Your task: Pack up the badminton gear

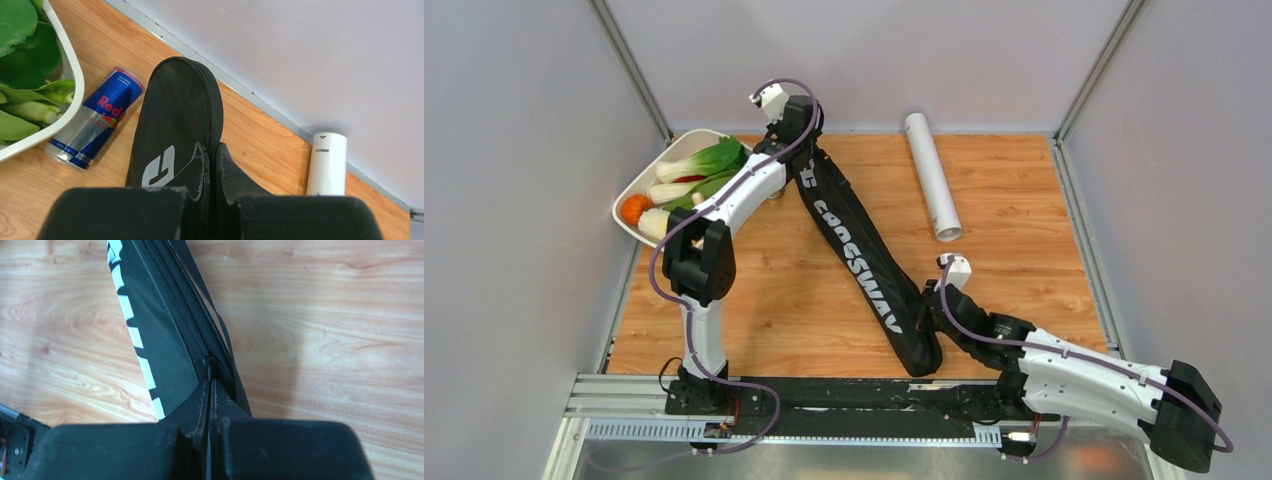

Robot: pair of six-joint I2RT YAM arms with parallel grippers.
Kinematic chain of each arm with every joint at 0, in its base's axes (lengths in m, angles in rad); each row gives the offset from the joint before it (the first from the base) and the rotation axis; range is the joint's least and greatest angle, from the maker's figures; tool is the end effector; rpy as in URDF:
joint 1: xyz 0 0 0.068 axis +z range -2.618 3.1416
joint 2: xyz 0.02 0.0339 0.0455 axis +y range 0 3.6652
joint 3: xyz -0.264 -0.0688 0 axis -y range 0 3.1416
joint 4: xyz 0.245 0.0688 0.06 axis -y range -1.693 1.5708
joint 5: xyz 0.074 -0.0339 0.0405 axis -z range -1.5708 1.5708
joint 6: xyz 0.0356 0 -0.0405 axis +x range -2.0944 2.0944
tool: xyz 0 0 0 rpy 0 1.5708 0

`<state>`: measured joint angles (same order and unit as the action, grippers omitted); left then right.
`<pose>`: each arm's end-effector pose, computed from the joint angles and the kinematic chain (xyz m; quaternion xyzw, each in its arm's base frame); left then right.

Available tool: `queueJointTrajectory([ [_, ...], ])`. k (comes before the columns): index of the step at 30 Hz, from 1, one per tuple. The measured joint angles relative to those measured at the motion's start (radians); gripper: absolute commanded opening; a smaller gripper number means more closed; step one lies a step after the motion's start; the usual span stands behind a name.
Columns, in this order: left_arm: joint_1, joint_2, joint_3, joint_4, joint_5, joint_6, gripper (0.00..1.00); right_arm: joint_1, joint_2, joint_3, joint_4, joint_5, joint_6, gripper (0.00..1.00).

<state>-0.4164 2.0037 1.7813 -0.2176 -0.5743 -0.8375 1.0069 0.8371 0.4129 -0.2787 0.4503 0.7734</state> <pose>0.4440 -0.1752 0.3134 -0.3176 0.7602 -0.1078 0.5564 0.1051 0.1372 0.1949 -0.0098 0.8893 0.1910 0.4153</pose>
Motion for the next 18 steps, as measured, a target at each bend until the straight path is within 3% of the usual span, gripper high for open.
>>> queueJointTrajectory([
  [11, 0.014, 0.042, 0.079, -0.018, -0.023, -0.012, 0.0, 0.006, -0.235, -0.074, -0.179, -0.164, 0.125, 0.0],
  [18, 0.026, 0.068, 0.113, -0.016, -0.048, -0.028, 0.0, 0.009, -0.364, -0.098, -0.277, -0.189, 0.208, 0.0],
])
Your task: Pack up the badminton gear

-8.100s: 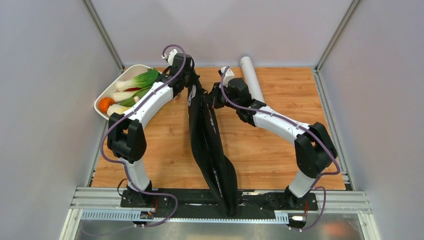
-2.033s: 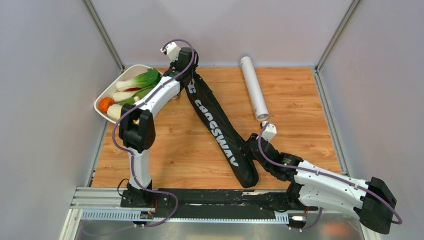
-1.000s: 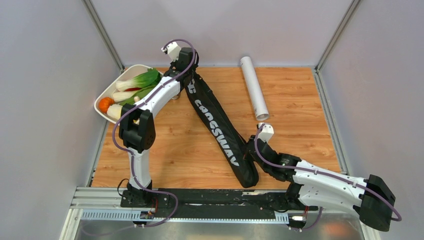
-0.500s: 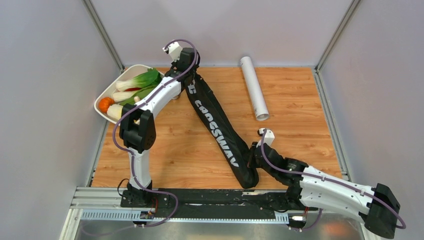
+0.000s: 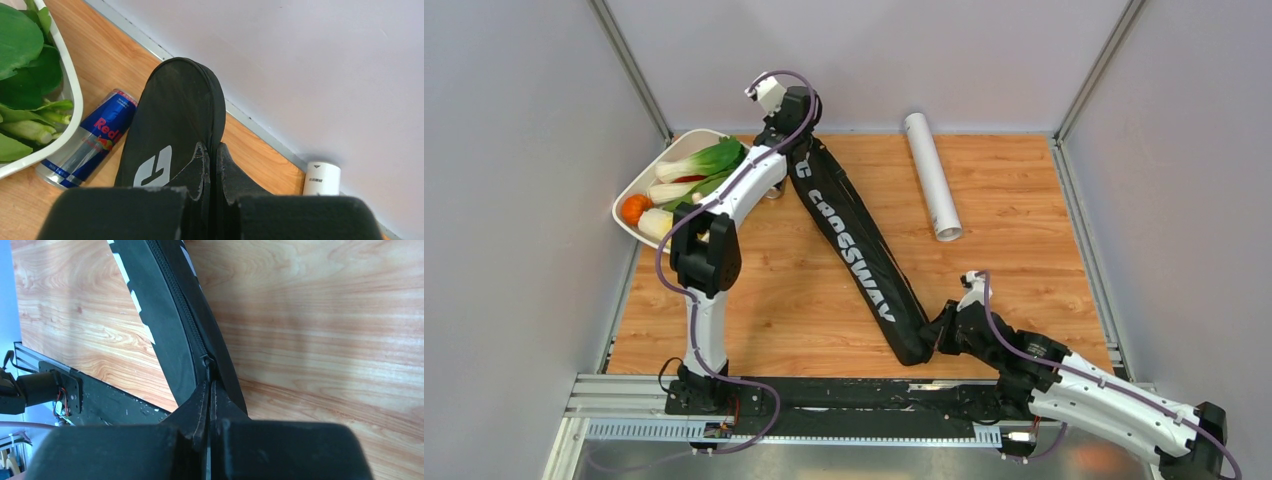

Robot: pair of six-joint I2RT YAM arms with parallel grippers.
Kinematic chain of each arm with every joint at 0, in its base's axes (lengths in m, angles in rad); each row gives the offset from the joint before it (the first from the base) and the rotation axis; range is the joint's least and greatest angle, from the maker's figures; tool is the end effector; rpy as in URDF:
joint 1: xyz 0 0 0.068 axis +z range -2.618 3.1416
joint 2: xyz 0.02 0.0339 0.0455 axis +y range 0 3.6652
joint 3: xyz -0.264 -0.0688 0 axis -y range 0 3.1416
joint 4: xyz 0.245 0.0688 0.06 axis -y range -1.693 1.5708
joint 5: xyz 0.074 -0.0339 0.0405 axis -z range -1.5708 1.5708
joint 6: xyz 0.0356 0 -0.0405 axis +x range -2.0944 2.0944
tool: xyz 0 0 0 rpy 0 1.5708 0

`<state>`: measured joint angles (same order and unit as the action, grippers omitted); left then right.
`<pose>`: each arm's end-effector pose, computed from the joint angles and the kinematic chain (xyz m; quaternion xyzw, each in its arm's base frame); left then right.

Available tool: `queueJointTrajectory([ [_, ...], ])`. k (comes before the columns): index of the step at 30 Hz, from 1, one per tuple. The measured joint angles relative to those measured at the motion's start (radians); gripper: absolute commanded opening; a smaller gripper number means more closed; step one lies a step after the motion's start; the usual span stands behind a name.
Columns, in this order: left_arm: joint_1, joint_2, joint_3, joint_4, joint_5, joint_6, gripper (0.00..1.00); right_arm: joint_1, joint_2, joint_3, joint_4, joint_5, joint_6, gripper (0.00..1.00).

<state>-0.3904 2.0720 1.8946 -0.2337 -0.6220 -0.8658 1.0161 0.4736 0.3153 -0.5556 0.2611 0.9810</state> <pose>0.4637 -0.1684 0.3197 -0.3505 0.7345 -0.0994 0.5725 0.0702 0.0958 0.1836 0.0382 0.9027 0.2822 0.3226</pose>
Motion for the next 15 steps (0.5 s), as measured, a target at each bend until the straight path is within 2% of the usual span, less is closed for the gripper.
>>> queueJointTrajectory([
  [6, 0.008, 0.045, 0.028, 0.031, -0.016, -0.006, 0.0, 0.0, -0.02, -0.002, -0.024, -0.043, 0.021, 0.0],
  [15, 0.034, 0.098, 0.066, 0.101, -0.028, -0.006, 0.0, 0.002, -0.198, -0.025, -0.144, -0.159, 0.008, 0.0],
])
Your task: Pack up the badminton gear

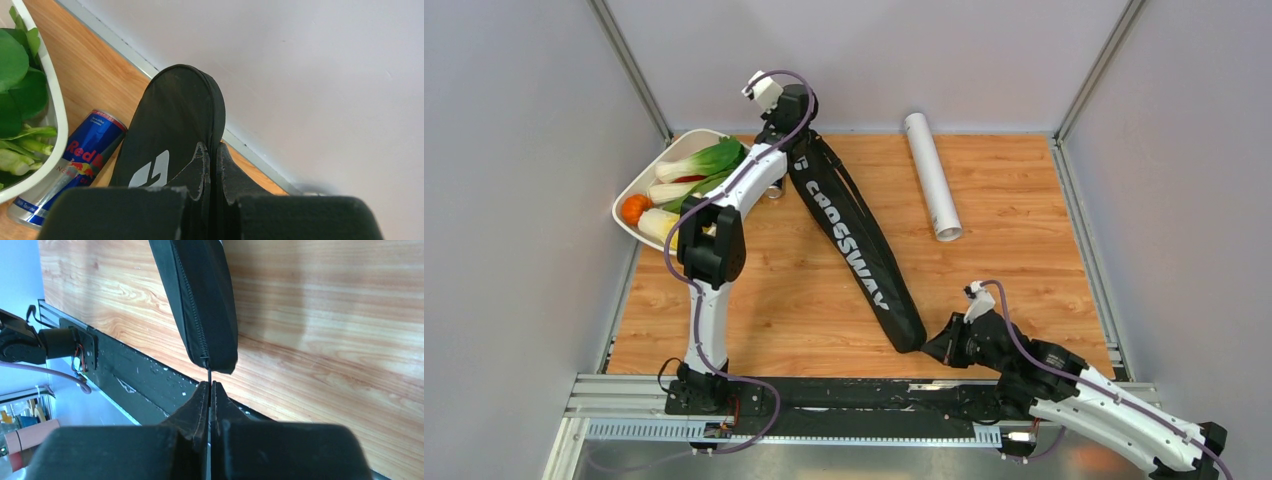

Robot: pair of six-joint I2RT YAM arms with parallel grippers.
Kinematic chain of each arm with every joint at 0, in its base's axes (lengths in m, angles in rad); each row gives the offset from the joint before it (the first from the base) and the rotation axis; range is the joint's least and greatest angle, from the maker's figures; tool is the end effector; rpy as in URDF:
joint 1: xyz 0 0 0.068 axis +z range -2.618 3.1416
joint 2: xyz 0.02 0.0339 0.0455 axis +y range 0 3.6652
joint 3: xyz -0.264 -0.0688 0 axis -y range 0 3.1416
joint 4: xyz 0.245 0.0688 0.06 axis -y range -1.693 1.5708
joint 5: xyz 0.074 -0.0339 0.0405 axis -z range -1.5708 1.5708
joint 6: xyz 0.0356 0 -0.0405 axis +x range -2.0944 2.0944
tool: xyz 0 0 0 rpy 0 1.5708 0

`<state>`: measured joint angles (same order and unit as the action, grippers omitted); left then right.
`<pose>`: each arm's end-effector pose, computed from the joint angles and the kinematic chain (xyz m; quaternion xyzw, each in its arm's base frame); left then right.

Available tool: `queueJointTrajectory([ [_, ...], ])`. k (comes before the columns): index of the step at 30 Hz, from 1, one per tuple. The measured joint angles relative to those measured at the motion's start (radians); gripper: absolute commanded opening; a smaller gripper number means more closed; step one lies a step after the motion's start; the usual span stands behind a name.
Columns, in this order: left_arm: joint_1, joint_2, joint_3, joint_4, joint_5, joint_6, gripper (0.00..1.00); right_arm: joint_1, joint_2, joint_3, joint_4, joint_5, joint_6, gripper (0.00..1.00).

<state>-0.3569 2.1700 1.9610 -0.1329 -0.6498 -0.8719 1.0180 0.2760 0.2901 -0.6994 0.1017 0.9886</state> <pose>0.4923 -0.1606 0.3051 -0.3752 0.7019 -0.1018 0.5968 0.0529 0.0788 0.1796 0.0085 0.9026 0.3361 0.2687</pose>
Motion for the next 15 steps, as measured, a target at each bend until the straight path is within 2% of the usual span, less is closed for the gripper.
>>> queueJointTrajectory([
  [8, 0.0, 0.011, 0.0, 0.025, -0.002, 0.0, 0.0, 0.0, -0.012, -0.019, -0.025, -0.007, 0.002, 0.01],
  [9, 0.0, 0.011, 0.0, 0.026, -0.002, 0.0, 0.0, 0.0, -0.009, -0.023, -0.023, -0.008, 0.007, 0.07],
  [11, 0.0, 0.011, 0.0, 0.027, 0.001, 0.002, 0.0, 0.0, -0.009, -0.024, -0.019, -0.008, 0.016, 0.27],
  [13, 0.002, 0.011, -0.001, 0.039, 0.012, 0.008, 0.0, 0.0, -0.013, -0.024, -0.026, -0.008, 0.031, 0.43],
  [15, 0.008, 0.011, -0.011, 0.063, 0.032, 0.013, 0.0, 0.001, -0.018, -0.014, -0.048, 0.007, 0.037, 0.52],
])
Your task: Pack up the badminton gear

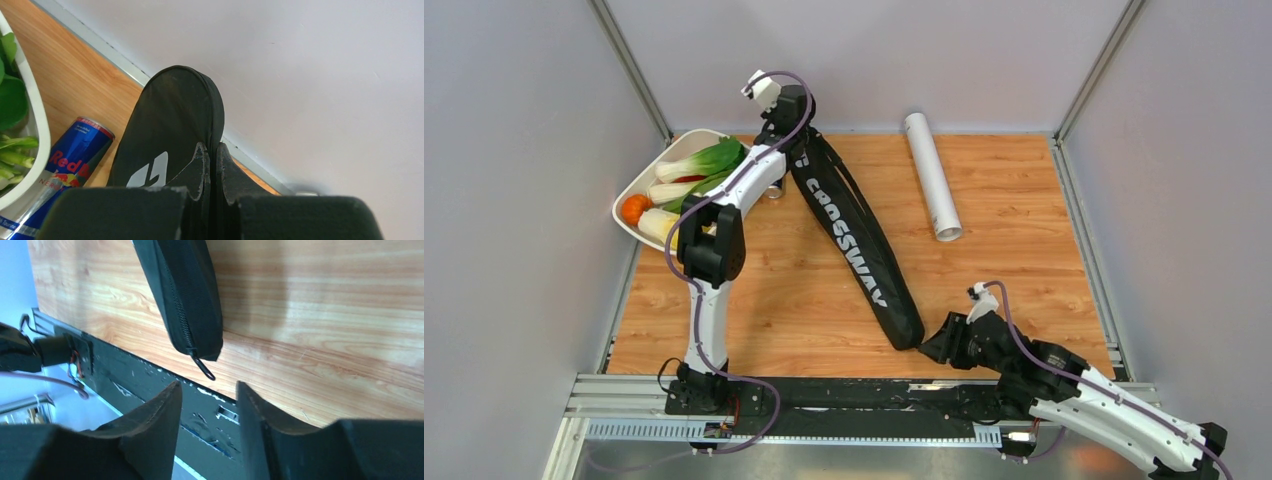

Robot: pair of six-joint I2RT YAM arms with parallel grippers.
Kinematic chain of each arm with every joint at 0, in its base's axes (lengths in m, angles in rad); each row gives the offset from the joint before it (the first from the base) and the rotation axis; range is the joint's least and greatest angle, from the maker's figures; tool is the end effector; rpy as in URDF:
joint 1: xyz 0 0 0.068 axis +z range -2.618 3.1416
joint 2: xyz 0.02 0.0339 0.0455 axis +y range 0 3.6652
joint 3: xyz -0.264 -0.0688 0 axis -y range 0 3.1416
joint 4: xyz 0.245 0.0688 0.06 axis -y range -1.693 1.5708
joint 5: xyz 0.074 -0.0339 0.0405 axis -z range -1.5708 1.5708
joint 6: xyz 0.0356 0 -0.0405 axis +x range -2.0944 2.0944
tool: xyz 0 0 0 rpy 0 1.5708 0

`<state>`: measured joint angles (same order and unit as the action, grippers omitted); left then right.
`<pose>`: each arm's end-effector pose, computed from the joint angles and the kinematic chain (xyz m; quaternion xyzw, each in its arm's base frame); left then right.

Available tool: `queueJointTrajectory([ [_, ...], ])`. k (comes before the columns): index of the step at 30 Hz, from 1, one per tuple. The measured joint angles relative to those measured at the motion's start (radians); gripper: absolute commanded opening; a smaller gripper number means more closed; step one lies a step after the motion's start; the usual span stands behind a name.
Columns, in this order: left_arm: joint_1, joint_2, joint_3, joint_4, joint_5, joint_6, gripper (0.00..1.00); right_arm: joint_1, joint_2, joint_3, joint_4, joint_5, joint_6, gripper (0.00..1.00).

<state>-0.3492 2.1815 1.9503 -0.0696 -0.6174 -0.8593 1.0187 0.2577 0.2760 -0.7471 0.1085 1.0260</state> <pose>0.4976 -0.1592 0.3015 -0.3679 0.6967 -0.1198 0.6040 0.0506 0.0748 0.1724 0.0255 0.9113 0.3224 0.2550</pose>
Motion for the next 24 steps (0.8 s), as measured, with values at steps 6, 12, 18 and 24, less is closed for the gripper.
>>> queueJointTrajectory([
  [6, -0.005, -0.001, -0.037, 0.066, 0.036, 0.026, 0.05, 0.0, 0.025, 0.156, -0.01, 0.131, -0.021, 0.68],
  [12, -0.023, -0.001, -0.038, 0.068, 0.074, 0.05, 0.44, 0.0, 0.163, 0.319, 0.035, 0.255, -0.109, 1.0],
  [18, -0.057, 0.011, 0.039, 0.015, 0.185, 0.101, 0.89, 0.0, 0.286, 0.372, 0.05, 0.349, -0.215, 1.0],
  [24, -0.066, -0.001, 0.067, -0.026, 0.34, 0.161, 0.98, 0.0, 0.302, 0.371, 0.049, 0.424, -0.278, 1.0],
])
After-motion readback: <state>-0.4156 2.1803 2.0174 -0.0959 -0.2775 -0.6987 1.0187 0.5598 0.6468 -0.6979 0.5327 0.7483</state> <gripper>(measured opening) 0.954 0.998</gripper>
